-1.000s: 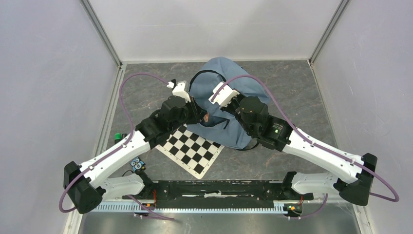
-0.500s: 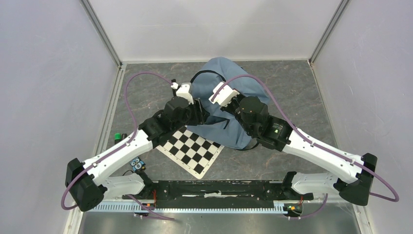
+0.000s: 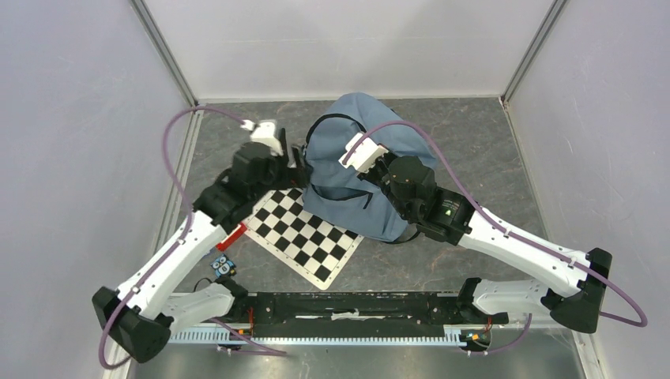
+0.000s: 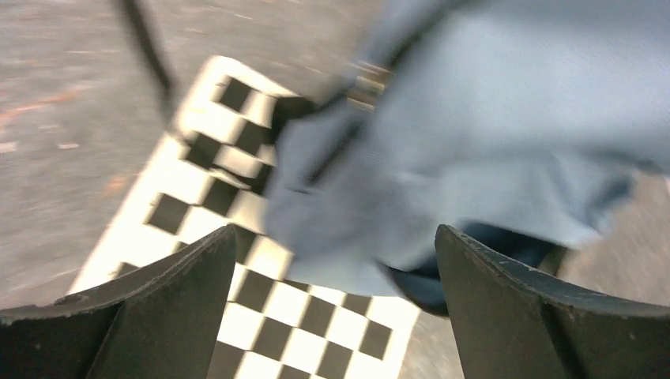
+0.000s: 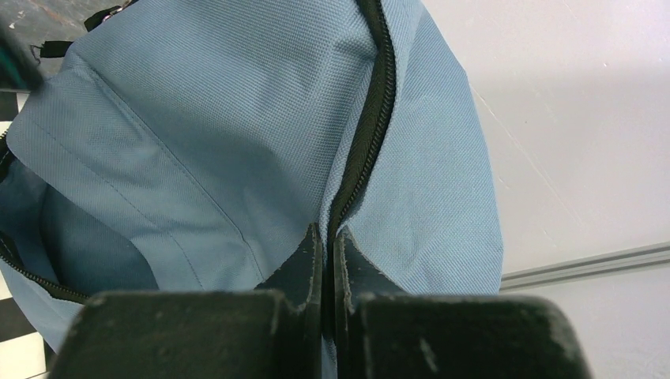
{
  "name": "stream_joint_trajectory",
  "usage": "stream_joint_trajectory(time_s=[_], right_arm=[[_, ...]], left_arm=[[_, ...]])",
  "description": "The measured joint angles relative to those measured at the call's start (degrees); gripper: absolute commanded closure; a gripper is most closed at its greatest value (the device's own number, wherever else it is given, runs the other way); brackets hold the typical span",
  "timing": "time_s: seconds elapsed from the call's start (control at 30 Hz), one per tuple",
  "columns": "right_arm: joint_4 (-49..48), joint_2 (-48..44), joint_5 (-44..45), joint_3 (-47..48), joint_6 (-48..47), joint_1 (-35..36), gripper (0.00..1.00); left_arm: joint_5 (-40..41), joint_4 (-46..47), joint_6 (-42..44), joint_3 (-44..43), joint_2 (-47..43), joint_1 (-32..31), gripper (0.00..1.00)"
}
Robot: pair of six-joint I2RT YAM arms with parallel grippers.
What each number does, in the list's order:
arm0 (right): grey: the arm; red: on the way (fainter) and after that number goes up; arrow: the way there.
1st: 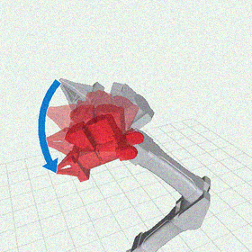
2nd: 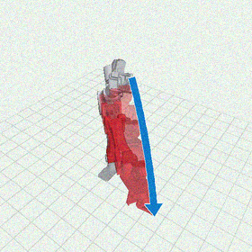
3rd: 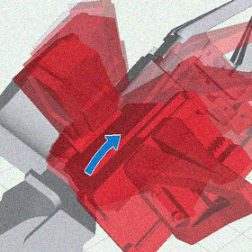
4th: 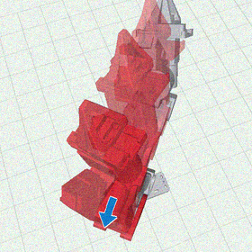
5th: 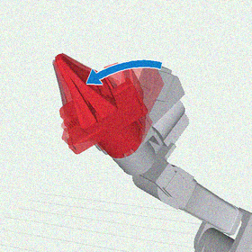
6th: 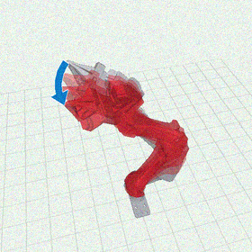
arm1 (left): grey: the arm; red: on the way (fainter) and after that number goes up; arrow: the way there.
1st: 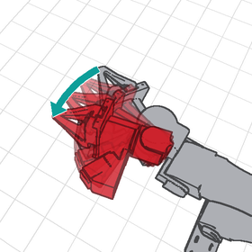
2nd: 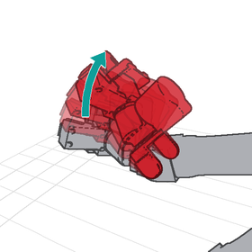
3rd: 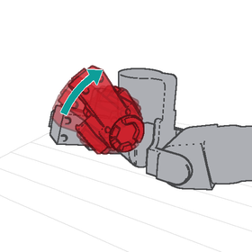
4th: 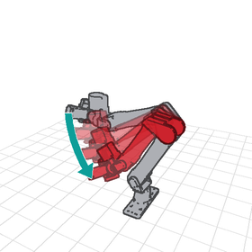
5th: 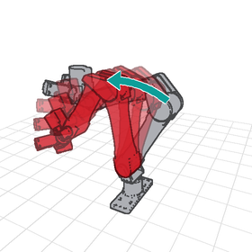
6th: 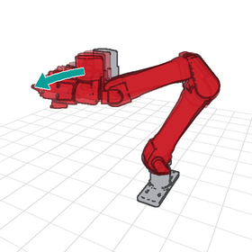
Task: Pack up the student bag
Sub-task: Pick up the stationery from the center of the board.
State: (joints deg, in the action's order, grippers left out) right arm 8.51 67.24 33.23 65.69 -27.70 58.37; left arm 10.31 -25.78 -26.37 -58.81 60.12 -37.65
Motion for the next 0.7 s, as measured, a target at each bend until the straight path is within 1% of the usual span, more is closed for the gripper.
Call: stream_joint_trajectory(time_s=[0.1, 0.13, 0.27, 0.4, 0.5, 0.57, 0.7], right_arm=[[0.0, 0.0, -0.02, 0.0, 0.0, 0.0, 1.0], [0.02, 0.0, -0.02, 0.0, 0.0, 0.0, 1.0], [0.02, 0.0, -0.04, 0.0, 0.02, 0.0, 1.0], [0.22, 0.2, -0.13, 0.22, 0.13, 0.0, 1.0], [0.52, 0.26, -0.17, 0.46, 0.26, 0.0, 1.0], [0.66, 0.26, -0.17, 0.52, 0.35, 0.0, 1.0], [0.83, 0.26, -0.17, 0.52, 0.35, 0.0, 1.0]], left_arm=[[-0.39, -2.4, 2.34, -0.39, -1.53, 10.86, 0.0], [-0.35, -3.45, 3.04, -0.37, -1.88, 15.65, 0.0], [-0.42, -5.44, 3.3, 1.16, -1.92, 28.2, 0.0], [-2.73, -5.33, -0.76, 8.31, -2.32, 40.65, 0.0], [-3.96, -5.4, -6.34, 16.09, -3.21, 50.01, 0.0], [-3.85, -5.92, -9.62, 20.06, -4.35, 53.99, 0.0], [-0.2, -8.0, -14.49, 23.65, -8.98, 56.57, 0.01]])
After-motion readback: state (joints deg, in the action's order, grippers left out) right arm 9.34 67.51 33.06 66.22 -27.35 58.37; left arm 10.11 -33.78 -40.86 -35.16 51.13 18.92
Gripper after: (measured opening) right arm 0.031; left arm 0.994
